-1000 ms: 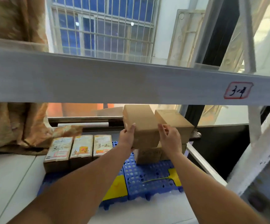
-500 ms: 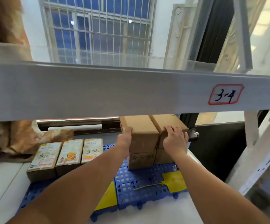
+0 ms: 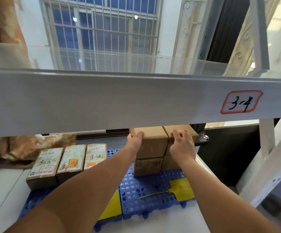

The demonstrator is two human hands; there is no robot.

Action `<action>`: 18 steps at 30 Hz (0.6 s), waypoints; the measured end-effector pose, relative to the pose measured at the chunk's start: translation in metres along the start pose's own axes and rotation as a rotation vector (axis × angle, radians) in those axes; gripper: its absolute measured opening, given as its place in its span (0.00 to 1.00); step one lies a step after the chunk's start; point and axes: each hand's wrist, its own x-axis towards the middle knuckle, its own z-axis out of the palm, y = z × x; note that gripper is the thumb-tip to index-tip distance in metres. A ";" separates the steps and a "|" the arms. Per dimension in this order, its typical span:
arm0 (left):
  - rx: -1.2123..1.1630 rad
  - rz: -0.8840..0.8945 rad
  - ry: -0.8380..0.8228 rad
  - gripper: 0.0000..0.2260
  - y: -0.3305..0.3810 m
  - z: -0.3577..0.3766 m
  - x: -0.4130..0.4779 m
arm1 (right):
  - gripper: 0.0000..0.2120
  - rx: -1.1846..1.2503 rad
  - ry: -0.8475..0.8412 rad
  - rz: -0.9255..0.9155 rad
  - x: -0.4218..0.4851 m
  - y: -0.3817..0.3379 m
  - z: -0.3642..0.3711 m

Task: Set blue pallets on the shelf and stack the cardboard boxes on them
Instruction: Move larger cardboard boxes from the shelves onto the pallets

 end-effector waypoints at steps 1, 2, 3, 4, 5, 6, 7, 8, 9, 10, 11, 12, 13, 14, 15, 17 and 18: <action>-0.007 0.000 -0.002 0.31 -0.001 0.000 0.000 | 0.17 -0.009 -0.009 -0.004 -0.001 0.000 0.000; -0.009 0.004 0.000 0.31 -0.001 -0.001 0.000 | 0.17 -0.022 -0.020 -0.010 -0.001 0.001 0.001; -0.008 0.011 0.000 0.30 -0.001 -0.001 -0.001 | 0.17 -0.033 -0.031 -0.013 -0.001 0.001 0.002; 0.005 0.024 0.006 0.31 -0.002 0.000 -0.002 | 0.18 -0.037 -0.045 -0.012 -0.002 0.002 0.002; 0.047 0.052 0.028 0.31 -0.003 0.000 -0.003 | 0.19 -0.028 -0.054 -0.007 -0.002 0.002 0.002; 0.120 0.093 0.068 0.32 -0.004 0.000 -0.004 | 0.20 -0.006 -0.055 -0.002 -0.002 0.001 0.002; 0.223 0.140 0.113 0.33 -0.005 0.000 -0.004 | 0.20 0.020 -0.044 0.002 -0.003 0.000 0.002; 0.332 0.201 0.158 0.34 -0.006 -0.002 -0.004 | 0.21 0.046 -0.024 0.000 -0.003 -0.002 0.001; 0.408 0.260 0.185 0.35 -0.006 -0.003 -0.007 | 0.21 0.071 -0.005 -0.009 -0.004 -0.005 0.000; 0.440 0.304 0.191 0.35 -0.005 -0.004 -0.009 | 0.21 0.097 0.013 -0.025 -0.006 -0.008 -0.001; 0.442 0.335 0.193 0.35 -0.004 -0.006 -0.011 | 0.21 0.124 0.037 -0.048 -0.009 -0.012 -0.002; 0.438 0.364 0.202 0.34 -0.002 -0.007 -0.012 | 0.20 0.146 0.071 -0.079 -0.012 -0.016 -0.002; 0.436 0.388 0.222 0.32 0.000 -0.009 -0.015 | 0.19 0.160 0.110 -0.113 -0.014 -0.020 -0.002; 0.440 0.419 0.249 0.30 -0.001 -0.014 -0.017 | 0.19 0.170 0.136 -0.147 -0.017 -0.025 -0.001; 0.461 0.448 0.268 0.27 -0.003 -0.019 -0.021 | 0.18 0.181 0.145 -0.173 -0.019 -0.030 0.000; 0.559 0.492 0.292 0.22 -0.010 -0.037 -0.029 | 0.15 0.189 0.149 -0.209 -0.024 -0.042 0.002; 0.649 0.524 0.299 0.20 -0.014 -0.047 -0.032 | 0.14 0.178 0.165 -0.225 -0.026 -0.048 0.004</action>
